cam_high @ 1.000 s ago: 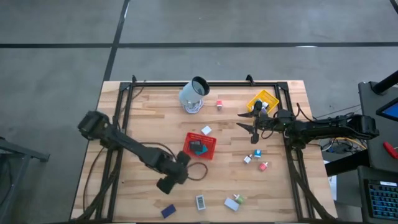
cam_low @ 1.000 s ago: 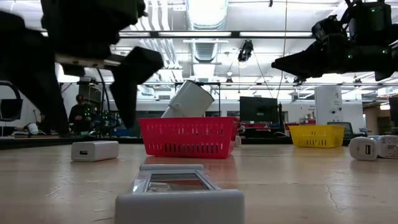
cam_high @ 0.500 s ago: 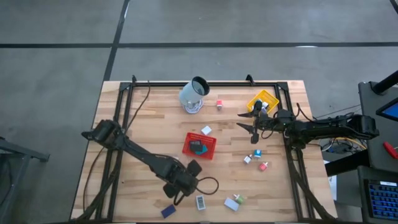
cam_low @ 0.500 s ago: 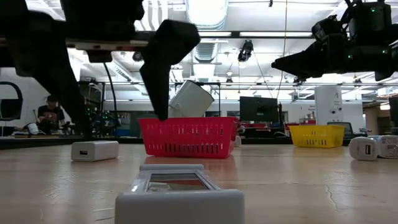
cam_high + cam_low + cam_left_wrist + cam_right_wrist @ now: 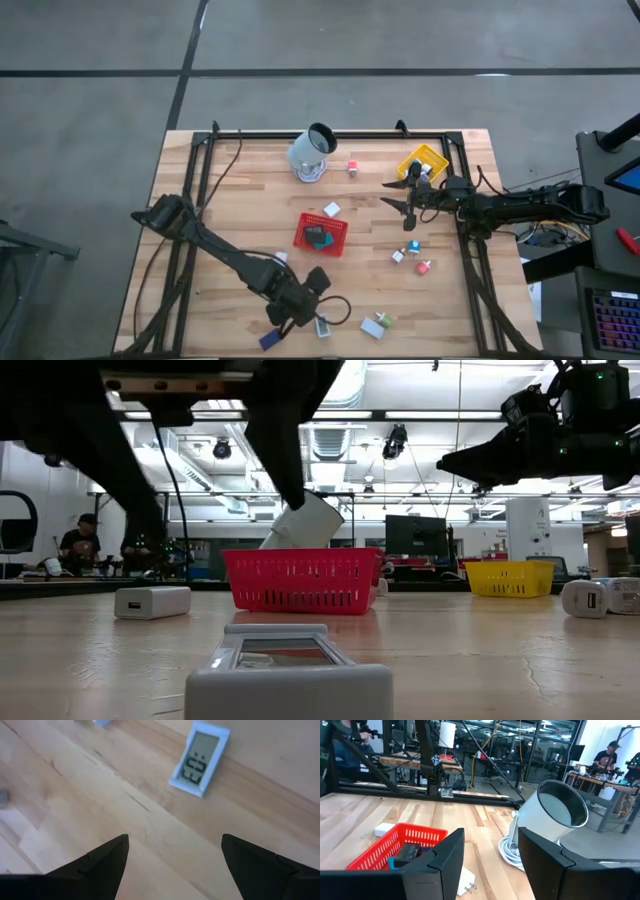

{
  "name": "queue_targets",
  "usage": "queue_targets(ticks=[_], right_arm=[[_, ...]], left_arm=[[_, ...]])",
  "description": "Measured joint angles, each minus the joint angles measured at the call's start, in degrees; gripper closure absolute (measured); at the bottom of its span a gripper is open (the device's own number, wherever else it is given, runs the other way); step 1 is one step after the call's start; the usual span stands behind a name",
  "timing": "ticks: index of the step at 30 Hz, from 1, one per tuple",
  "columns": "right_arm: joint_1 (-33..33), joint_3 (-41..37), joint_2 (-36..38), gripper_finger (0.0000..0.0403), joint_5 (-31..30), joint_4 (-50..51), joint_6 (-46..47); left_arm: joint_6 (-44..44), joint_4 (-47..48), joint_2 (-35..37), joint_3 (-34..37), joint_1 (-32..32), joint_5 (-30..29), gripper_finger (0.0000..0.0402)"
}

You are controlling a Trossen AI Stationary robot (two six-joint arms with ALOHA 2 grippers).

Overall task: Pick & Place Office items
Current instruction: Put the left white digital clock into the red basket

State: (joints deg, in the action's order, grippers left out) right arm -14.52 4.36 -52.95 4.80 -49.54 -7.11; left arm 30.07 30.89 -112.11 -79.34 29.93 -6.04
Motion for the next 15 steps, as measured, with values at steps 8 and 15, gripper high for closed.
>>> queue_targets(ticks=[8,15], right_arm=[[0.00,0.00,0.00,0.0225,0.00,0.00,1.89],[0.00,0.00,0.00,0.0225,-0.20,0.03,2.79]], left_arm=[[2.43,6.65,-4.95,-5.21,0.75,0.47,0.0078],[7.87,14.22,-11.93,-15.16,2.60,0.02,0.0078]])
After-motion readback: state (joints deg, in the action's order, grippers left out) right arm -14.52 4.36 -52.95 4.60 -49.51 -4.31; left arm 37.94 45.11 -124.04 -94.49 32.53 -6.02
